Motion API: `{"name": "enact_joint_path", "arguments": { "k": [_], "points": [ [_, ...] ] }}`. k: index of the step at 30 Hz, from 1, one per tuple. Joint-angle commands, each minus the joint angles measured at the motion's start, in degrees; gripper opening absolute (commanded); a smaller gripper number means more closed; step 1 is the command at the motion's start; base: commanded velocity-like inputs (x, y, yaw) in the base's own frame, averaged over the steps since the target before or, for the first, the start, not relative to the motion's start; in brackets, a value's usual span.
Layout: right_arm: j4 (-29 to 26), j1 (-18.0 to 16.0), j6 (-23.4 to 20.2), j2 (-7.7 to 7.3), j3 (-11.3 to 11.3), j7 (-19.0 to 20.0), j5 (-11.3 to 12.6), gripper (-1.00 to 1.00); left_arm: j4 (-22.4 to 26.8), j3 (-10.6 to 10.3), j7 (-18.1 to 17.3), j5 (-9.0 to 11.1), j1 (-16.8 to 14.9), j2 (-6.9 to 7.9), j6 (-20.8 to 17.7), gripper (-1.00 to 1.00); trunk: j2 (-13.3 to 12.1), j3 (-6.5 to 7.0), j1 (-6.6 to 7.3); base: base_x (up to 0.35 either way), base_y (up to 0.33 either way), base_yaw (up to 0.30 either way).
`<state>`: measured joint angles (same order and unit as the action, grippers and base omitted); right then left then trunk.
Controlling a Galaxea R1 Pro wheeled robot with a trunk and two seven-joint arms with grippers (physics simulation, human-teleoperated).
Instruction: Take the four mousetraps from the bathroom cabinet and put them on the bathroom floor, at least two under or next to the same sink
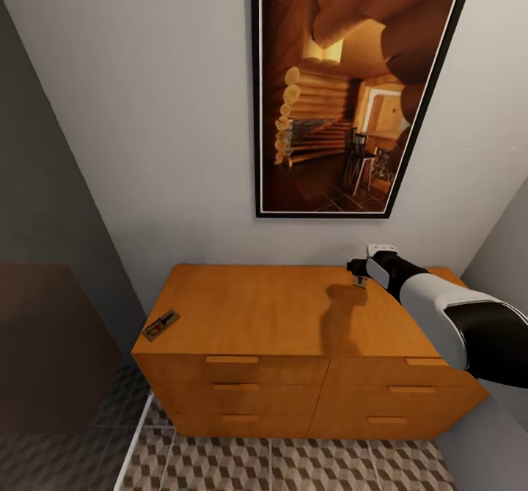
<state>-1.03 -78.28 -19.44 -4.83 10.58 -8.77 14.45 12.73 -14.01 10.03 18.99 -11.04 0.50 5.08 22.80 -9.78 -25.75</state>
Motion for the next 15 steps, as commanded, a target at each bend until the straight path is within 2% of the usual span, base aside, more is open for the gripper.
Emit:
{"name": "enact_joint_path", "arguments": {
  "k": [1,15],
  "points": [
    [-0.1,0.0,-0.3,-0.01,0.5,-0.2,0.6,1.00,0.0,-0.5,0.3,0.5,0.0,0.03,0.2,1.00,0.1,-0.19,-0.03,0.000,0.000,0.000],
    [-0.1,0.0,-0.3,-0.01,0.5,-0.2,0.6,1.00,0.0,-0.5,0.3,0.5,0.0,0.03,0.2,1.00,0.1,-1.42,-0.03,0.000,0.000,0.000]
  ]
}}
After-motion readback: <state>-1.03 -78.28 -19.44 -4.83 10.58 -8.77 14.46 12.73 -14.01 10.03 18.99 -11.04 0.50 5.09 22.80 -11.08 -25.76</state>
